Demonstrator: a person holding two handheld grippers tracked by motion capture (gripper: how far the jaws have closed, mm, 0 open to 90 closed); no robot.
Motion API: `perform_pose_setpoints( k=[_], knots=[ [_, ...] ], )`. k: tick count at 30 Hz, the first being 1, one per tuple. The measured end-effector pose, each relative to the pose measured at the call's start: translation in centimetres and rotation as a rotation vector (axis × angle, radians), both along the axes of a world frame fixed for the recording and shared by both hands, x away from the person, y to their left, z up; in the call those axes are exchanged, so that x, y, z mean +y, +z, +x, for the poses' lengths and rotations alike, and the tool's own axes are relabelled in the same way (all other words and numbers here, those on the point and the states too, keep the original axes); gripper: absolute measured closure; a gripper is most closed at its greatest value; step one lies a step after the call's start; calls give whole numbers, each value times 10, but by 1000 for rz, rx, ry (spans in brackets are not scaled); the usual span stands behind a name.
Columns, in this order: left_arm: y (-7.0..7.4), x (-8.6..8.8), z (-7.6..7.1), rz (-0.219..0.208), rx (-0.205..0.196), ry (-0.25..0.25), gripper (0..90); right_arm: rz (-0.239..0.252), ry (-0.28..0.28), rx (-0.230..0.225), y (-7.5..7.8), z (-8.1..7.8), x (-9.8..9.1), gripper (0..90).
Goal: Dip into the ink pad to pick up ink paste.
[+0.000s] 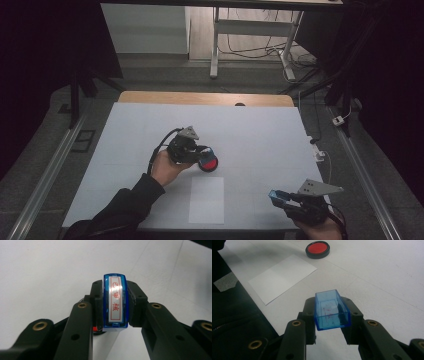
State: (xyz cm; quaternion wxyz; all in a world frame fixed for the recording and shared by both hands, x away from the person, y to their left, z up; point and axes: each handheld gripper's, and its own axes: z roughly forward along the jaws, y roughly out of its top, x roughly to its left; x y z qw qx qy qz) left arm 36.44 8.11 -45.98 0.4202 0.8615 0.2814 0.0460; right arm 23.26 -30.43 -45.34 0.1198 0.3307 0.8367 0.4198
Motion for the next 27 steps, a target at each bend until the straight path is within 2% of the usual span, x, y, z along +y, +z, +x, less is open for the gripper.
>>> perform_pose_setpoints(
  k=[17,27],
  knots=[
    [13,3,-28,-22,-13,-61,701,-2,4,2,0,0,0,677],
    [17,8,-40,-42,-11,-73,701,-3,6,4,0,0,1,677]
  ],
)
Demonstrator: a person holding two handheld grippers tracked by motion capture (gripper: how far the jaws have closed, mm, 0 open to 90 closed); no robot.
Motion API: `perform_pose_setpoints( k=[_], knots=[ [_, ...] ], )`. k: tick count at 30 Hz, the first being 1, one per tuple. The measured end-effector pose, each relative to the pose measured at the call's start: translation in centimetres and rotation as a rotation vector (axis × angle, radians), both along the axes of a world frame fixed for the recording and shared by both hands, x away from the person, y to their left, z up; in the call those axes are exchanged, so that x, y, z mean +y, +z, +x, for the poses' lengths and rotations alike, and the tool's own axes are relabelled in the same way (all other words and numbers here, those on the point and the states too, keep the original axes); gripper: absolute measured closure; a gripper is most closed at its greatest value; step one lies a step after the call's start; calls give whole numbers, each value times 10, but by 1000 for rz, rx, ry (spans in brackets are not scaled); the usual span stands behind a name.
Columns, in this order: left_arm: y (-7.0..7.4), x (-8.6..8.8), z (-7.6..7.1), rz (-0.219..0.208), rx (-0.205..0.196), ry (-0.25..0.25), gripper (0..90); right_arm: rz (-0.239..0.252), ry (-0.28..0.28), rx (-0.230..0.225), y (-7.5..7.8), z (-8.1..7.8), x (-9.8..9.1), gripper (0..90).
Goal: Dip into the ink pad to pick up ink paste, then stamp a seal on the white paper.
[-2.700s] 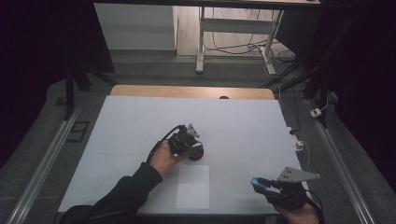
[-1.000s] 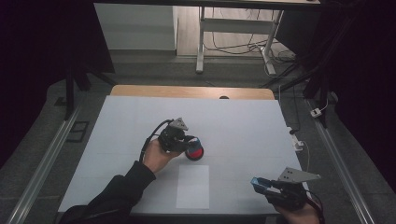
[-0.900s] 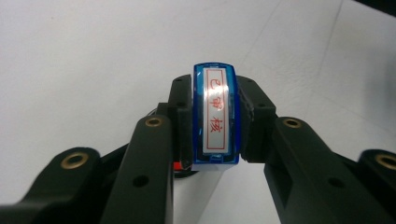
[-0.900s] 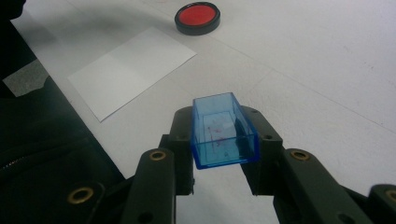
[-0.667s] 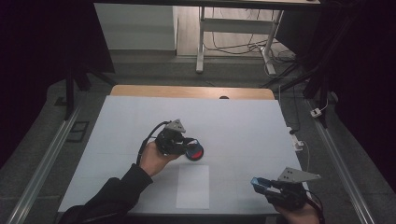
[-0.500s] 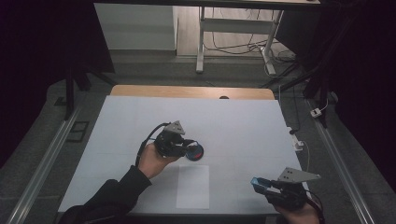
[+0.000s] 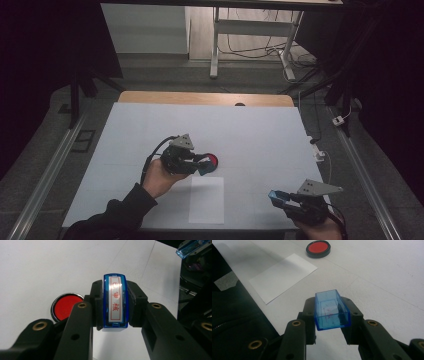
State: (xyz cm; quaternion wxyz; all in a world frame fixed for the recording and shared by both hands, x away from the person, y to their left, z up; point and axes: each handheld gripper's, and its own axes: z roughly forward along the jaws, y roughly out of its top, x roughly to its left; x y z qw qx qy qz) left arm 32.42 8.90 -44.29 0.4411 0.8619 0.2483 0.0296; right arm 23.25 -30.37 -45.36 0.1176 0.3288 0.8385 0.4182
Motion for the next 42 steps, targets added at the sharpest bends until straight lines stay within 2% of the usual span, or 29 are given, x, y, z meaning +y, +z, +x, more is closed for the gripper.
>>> perform_pose_setpoints(
  k=[7,24,34,40,42],
  knots=[
    [1,2,-7,-4,3,-5,701,-1,3,0,0,0,0,677],
    [-4,-1,-24,21,1,-17,701,1,4,-2,0,0,0,677],
    [-14,-7,-35,58,-9,-57,702,-2,3,-2,0,0,0,677],
    [-22,-14,-37,113,-12,-71,702,0,6,-2,0,0,0,676],
    [-25,-16,-37,119,-11,-72,702,-2,5,-3,0,-1,0,677]
  ],
)
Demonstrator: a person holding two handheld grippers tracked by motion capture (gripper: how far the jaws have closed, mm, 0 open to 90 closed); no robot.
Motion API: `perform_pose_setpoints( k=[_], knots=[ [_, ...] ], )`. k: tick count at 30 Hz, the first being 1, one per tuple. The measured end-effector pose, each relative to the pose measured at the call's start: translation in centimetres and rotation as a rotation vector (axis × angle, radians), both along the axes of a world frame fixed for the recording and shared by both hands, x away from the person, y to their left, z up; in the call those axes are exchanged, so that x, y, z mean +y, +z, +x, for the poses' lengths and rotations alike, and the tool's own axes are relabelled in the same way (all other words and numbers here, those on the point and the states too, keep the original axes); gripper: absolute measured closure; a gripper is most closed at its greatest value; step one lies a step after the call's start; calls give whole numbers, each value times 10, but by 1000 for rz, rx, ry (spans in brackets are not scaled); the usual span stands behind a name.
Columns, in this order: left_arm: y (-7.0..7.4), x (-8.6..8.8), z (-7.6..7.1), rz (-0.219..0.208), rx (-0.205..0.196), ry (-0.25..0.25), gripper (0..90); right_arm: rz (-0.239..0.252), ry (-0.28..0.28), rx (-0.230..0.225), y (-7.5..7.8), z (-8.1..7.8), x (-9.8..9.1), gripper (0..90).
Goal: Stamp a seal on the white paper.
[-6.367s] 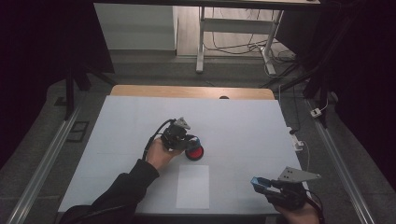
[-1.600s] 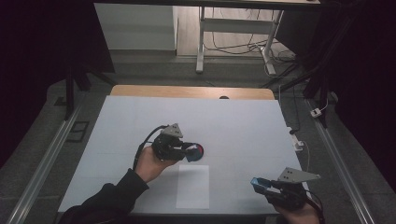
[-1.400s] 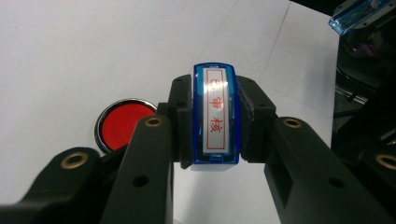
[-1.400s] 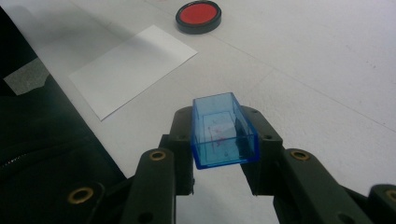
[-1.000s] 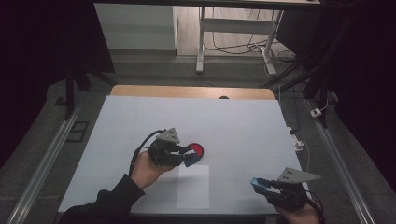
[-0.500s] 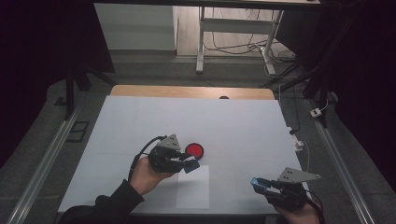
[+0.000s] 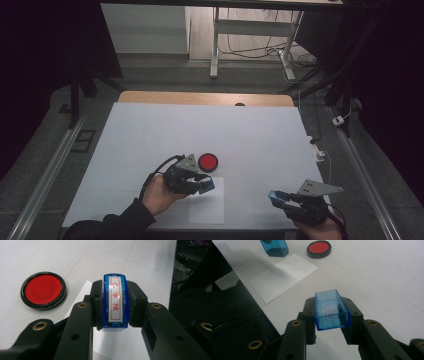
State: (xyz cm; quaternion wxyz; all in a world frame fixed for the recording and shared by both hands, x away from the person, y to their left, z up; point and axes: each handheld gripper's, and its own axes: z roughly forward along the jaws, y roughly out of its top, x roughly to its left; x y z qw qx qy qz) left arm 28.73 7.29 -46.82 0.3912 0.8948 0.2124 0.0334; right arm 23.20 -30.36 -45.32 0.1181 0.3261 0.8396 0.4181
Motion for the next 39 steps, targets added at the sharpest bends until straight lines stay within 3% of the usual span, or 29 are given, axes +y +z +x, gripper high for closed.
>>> perform_pose_setpoints(
  k=[13,19,29,34,39],
  knots=[
    [-20,-9,4,58,15,3,702,5,2,3,0,0,0,676],
    [-27,-9,7,57,32,11,702,5,3,4,0,0,0,676],
    [-32,-11,8,63,28,13,702,3,2,4,0,0,0,676],
    [-33,-14,7,77,11,9,703,6,6,5,0,0,0,676],
    [-33,-20,1,118,-35,2,703,2,5,7,0,0,0,676]
  ],
)
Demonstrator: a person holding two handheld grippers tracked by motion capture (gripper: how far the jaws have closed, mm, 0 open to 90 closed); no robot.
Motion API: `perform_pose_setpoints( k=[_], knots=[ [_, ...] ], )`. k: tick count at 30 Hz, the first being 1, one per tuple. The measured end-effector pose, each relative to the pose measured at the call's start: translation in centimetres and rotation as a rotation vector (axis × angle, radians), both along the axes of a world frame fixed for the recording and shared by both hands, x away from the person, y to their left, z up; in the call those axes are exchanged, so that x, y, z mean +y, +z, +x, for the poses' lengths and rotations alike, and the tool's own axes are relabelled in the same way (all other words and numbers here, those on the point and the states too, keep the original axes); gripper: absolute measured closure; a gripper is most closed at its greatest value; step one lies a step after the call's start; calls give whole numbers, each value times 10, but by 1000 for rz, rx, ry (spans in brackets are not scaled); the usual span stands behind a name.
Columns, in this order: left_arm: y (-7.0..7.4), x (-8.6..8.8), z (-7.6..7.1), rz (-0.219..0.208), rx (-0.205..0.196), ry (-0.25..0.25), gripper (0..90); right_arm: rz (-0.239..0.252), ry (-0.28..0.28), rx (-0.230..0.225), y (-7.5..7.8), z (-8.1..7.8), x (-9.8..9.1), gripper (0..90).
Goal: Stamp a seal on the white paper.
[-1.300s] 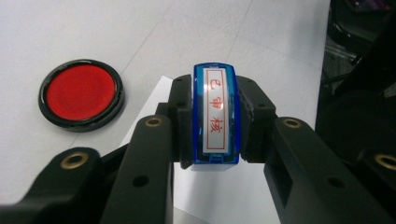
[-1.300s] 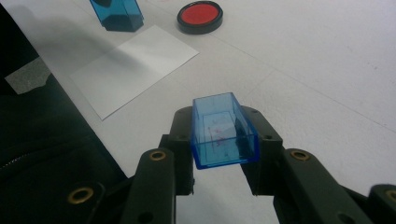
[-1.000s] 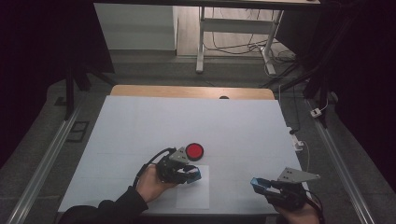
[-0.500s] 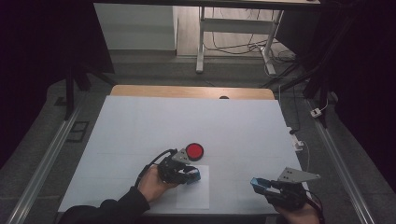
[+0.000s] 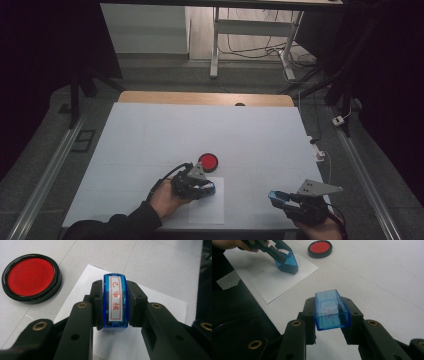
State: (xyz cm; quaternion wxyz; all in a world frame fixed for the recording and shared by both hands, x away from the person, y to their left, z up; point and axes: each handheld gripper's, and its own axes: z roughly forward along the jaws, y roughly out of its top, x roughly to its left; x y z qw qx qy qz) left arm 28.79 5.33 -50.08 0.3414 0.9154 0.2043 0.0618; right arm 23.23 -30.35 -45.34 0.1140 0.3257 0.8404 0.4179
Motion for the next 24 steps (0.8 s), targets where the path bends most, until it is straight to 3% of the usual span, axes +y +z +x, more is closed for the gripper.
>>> perform_pose_setpoints(
  k=[10,13,15,24],
  knots=[
    [-2,2,3,-20,30,11,704,-1,5,3,0,0,0,676],
    [-3,4,5,-40,48,17,704,-1,5,3,0,0,0,676],
    [-4,6,9,-65,81,23,704,-2,6,3,0,0,0,676],
    [-6,9,13,-87,110,28,704,-3,7,2,0,0,0,676]
  ],
)
